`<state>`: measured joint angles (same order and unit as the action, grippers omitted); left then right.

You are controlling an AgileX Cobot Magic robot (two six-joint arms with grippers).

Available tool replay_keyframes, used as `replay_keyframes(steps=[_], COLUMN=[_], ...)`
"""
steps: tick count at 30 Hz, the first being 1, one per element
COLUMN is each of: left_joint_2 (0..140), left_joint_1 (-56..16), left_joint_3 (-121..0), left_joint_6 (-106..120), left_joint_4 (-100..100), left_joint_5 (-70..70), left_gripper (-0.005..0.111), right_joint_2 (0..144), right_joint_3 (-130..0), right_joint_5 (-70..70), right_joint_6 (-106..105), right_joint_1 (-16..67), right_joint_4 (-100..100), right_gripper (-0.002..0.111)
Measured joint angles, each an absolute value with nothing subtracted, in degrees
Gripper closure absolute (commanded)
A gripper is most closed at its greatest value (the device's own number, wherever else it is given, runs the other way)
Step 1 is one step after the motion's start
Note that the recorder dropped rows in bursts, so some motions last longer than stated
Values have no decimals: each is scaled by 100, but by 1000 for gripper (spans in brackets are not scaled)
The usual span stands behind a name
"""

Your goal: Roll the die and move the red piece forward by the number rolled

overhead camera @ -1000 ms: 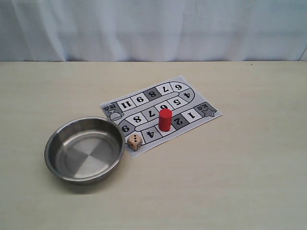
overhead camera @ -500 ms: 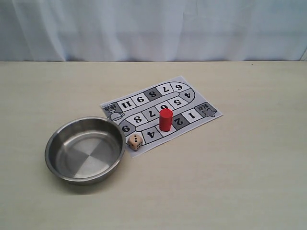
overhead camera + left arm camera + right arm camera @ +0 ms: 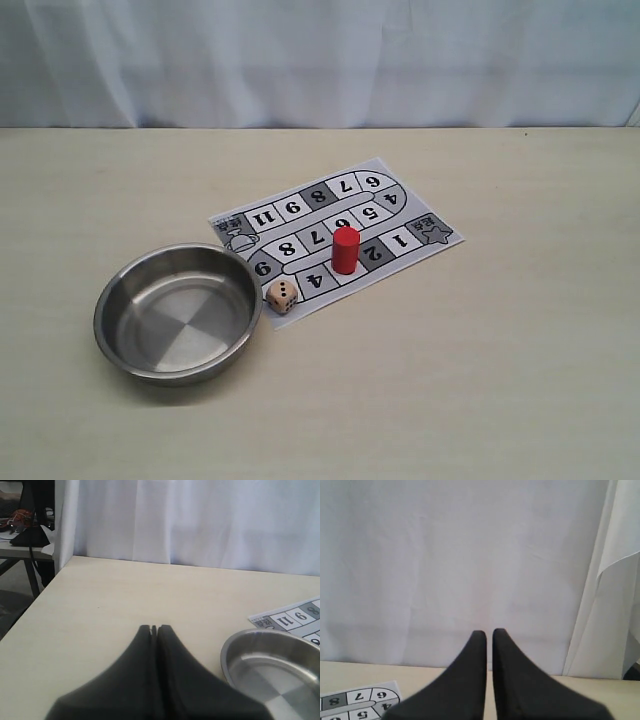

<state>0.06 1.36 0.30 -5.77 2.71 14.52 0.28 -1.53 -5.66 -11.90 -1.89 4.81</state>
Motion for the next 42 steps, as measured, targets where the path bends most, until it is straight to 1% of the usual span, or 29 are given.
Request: replay_keyframes(steps=[5,14,25,42], left_joint_2=[6,6,6,6], left_joint_1=[136,136,136,136], left_joint_3=[30,30,30,30], left_joint_6=[-577,-577,-577,-577], left_joint_4=[271,271,271,271], left_joint_5=[1452,1452,1452,1452], left_gripper=[107,107,107,107], right_joint_2=[28,28,28,28], right_joint_3=[-22,-18,-18,-18], right_joint_5=[-355,784,887,892], right_joint_6=[-1477,-1437,-847,-792], right_joint_1=[-189,-189,-189,-189], right_joint_4=[481,490,250,398], right_gripper=[104,104,104,104])
